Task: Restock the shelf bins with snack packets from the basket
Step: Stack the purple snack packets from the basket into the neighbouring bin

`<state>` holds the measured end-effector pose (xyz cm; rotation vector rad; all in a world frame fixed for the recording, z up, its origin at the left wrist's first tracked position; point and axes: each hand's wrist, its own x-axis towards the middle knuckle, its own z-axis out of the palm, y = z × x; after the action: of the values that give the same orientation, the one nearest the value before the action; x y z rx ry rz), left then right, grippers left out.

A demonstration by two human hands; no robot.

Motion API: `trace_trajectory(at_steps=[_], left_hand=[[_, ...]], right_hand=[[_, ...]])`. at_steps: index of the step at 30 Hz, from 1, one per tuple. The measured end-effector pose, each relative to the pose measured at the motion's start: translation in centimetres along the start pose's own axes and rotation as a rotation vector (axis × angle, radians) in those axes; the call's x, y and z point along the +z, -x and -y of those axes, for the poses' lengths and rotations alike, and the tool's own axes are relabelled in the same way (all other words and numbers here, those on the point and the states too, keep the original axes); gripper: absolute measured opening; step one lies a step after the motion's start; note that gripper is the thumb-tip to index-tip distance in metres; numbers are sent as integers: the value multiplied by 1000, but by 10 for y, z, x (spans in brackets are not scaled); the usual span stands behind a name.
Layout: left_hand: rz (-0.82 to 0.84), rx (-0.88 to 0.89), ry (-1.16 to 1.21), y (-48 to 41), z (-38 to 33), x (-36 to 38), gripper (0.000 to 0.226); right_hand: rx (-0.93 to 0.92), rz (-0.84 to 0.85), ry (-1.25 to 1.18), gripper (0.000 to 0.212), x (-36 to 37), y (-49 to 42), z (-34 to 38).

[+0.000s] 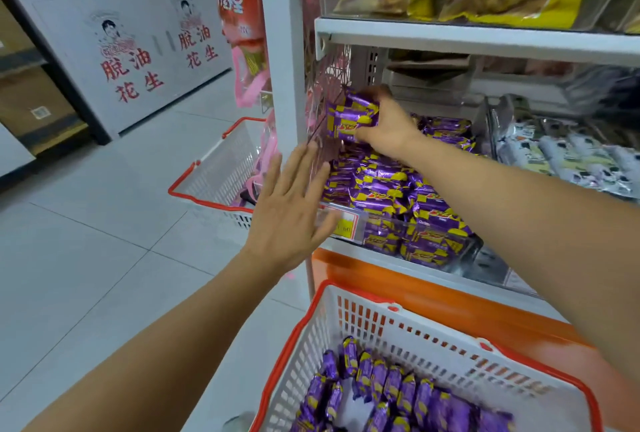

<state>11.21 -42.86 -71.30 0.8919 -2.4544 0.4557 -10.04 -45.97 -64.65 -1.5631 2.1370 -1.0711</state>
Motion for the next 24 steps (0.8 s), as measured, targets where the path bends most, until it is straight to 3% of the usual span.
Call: trace_trajectory(at_steps=[5,14,24], left_hand=[[-31,-163,141,24,-1,12,81],[133,-200,89,24,2,12,93],[128,-206,126,24,0,14,92]], right_hand=[[39,46,112,67,3,-4,1],[101,99,360,67,11,-7,-7],[153,62,535,75,17,-14,-7]])
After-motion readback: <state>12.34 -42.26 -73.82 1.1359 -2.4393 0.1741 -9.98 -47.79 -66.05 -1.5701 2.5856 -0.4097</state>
